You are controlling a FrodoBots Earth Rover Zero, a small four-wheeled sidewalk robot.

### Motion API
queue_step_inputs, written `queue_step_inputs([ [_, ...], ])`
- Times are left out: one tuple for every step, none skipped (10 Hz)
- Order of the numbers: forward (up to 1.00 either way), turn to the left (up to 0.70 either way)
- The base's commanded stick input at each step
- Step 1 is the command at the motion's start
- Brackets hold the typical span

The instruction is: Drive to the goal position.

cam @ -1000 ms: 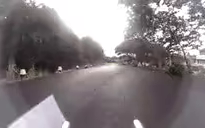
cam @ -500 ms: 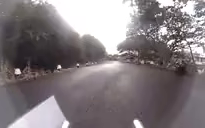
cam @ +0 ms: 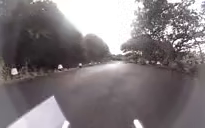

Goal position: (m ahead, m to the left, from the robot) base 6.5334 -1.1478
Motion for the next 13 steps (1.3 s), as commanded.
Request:
queue_step_inputs([
  [1.00, 0.00],
  [1.00, -0.07],
  [1.00, -0.17],
  [1.00, -0.26],
  [1.00, -0.36],
  [1.00, -0.40],
  [1.00, -0.18],
  [1.00, 0.00],
  [1.00, 0.00],
  [1.00, 0.00],
  [1.00, 0.00],
  [1.00, 0.00],
  [1.00, 0.00],
])
